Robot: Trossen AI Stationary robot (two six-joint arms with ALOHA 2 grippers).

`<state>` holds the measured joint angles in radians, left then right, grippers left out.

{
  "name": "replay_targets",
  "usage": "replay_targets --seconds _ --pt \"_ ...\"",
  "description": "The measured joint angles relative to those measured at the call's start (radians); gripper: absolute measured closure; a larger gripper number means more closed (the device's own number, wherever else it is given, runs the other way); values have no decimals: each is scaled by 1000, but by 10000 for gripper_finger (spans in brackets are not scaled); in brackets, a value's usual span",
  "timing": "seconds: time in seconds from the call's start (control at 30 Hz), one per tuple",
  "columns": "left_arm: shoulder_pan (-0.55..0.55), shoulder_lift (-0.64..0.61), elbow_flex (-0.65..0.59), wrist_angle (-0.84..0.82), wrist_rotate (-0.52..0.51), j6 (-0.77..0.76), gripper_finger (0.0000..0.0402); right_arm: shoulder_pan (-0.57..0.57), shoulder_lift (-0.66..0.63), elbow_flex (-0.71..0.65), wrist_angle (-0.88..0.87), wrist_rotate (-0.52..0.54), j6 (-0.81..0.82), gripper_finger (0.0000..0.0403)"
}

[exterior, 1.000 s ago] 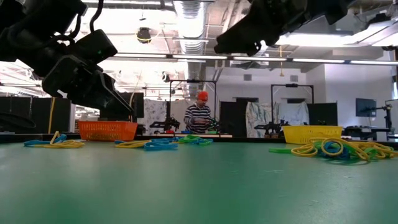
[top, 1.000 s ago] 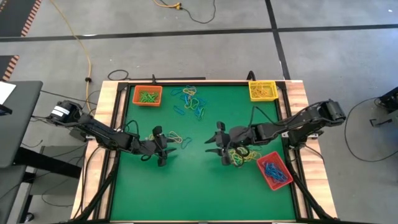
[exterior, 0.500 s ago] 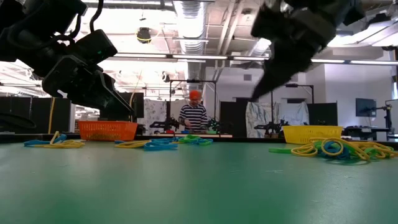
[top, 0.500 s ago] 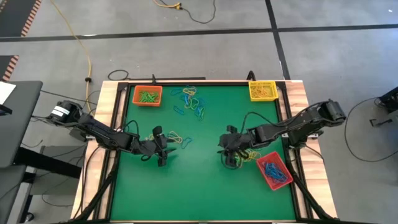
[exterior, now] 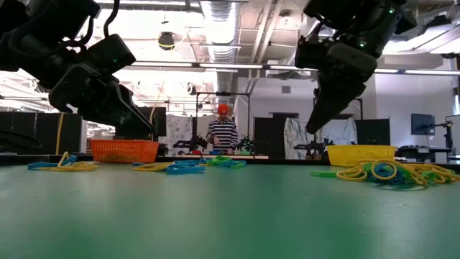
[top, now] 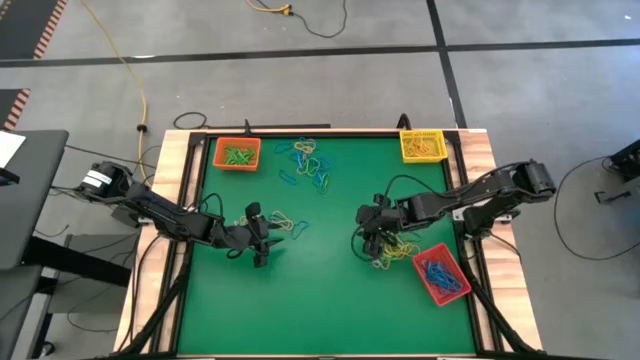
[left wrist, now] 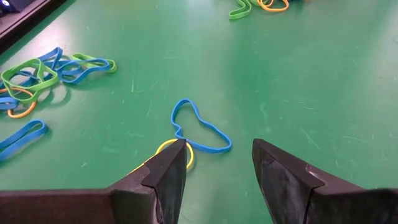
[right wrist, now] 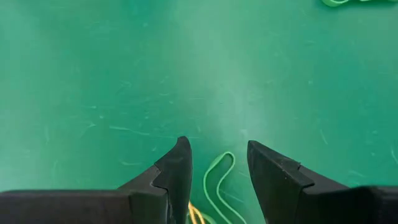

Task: Sort rubber bands into baskets
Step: Put the blue rubber band into the red bin

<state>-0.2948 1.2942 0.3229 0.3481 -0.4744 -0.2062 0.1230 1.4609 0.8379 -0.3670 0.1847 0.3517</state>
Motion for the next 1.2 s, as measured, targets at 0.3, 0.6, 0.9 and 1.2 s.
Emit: replay_targets --seconds 0.3,0.6,0.9,1.2 --pt "0 0 0 0 0 0 228 -6 0 0 -90 -20 36 223" --pt "0 0 0 -1 0 0 228 -86 99 1 340 51 -199 223" --pt "0 0 0 0 0 0 228 -342 328 90 452 -14 -222 223" --pt "0 0 0 0 0 0 228 -340 442 189 455 -109 -307 223"
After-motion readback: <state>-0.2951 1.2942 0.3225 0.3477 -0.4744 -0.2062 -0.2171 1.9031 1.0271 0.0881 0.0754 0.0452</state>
